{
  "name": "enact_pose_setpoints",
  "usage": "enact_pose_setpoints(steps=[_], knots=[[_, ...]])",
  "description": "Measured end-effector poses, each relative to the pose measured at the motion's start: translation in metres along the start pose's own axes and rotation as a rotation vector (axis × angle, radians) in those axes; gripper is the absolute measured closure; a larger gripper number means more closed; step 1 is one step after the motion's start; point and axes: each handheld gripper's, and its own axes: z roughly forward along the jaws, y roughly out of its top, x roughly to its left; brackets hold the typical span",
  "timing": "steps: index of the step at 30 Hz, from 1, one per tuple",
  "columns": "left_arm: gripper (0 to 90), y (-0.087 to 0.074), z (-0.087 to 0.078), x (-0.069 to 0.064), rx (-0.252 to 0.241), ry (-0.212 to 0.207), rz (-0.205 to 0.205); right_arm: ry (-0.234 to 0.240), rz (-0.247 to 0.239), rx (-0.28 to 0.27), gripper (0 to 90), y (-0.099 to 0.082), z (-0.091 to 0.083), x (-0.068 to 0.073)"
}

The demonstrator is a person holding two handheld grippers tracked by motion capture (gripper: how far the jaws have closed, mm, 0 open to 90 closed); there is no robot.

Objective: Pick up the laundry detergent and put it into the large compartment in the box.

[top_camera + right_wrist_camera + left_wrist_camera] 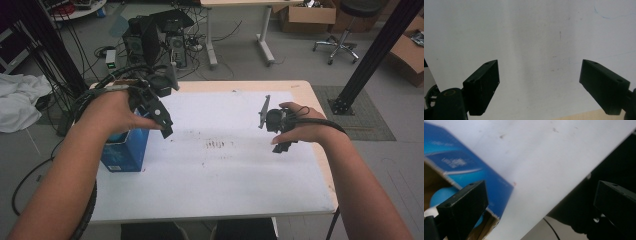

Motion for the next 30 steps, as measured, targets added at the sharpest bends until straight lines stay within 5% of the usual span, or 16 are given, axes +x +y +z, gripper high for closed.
enact_pose_setpoints(steps=[18, 26, 30], knots=[[0.1, 0.014, 0.026, -0.038, 0.049, 0.012, 0.435, 0.006, -0.054, 0.018, 16.4, 0.014, -0.007, 0.011], [0.1, 0.016, 0.036, -0.041, 0.058, -0.032, 0.551, 0.0, -0.053, 0.013, 16.3, 0.017, -0.013, 0.009], [0.1, 0.02, 0.038, -0.043, 0.062, -0.048, 0.573, 0.004, -0.054, 0.021, 16.3, 0.015, -0.011, 0.008]])
